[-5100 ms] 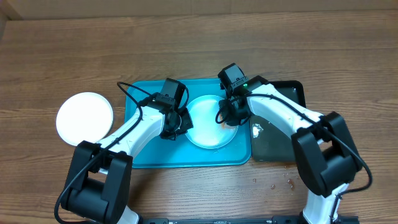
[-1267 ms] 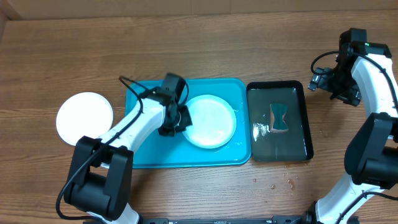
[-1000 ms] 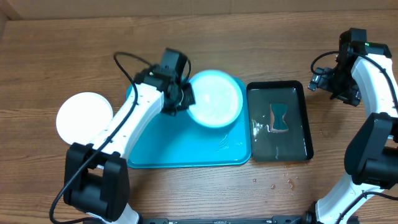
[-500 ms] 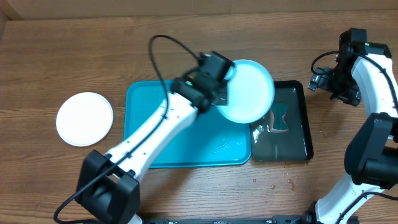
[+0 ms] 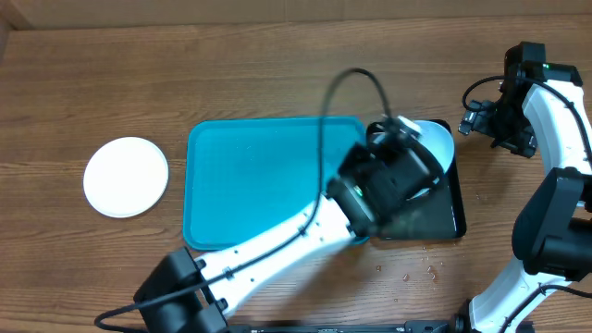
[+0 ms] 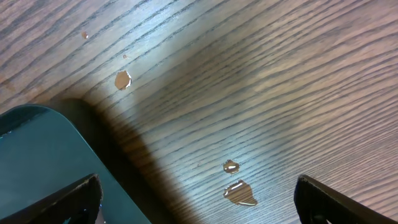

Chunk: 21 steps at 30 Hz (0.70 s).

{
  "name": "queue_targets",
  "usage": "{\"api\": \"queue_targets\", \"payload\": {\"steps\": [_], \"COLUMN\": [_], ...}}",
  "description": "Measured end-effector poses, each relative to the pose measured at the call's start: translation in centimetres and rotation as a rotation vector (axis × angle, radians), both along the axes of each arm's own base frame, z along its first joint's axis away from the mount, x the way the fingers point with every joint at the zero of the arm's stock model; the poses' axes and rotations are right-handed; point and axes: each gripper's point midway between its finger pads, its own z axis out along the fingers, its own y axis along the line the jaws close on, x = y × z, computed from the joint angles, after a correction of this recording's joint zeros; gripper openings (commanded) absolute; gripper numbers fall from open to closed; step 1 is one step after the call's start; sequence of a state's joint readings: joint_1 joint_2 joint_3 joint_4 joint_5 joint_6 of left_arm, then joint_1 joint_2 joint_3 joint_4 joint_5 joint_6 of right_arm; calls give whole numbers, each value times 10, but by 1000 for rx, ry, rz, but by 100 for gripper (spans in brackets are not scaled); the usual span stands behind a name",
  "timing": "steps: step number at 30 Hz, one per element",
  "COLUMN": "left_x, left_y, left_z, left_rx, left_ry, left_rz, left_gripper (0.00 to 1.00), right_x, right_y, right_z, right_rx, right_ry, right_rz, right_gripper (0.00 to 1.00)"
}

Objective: Clean dirty plates on tray and stack at the side
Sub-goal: 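Lift the white plate with the left gripper and swing it right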

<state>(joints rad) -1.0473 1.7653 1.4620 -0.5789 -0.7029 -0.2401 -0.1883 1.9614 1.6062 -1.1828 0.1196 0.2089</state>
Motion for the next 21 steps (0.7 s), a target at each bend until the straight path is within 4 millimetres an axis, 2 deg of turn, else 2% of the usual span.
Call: {"api": "queue_targets", "payload": {"steps": [7, 11, 15, 21], "left_x": [-24, -32, -35, -37], "left_y": [-27, -32, -29, -23], "left_z": [49, 74, 86, 92], "left_rx": [140, 195, 261, 320], "left_ry": [-281, -395, -447, -475], "left_rz": [-44, -27, -7, 17], "left_gripper": [4, 4, 4, 4], "right_x": [0, 0, 0, 0], "right_y": [0, 0, 0, 0], "right_z": [0, 0, 0, 0], "right_rx": [0, 0, 0, 0], "right_ry": [-1, 0, 0, -1], "right_rz": [0, 0, 0, 0], "right_gripper": [100, 100, 100, 100]}}
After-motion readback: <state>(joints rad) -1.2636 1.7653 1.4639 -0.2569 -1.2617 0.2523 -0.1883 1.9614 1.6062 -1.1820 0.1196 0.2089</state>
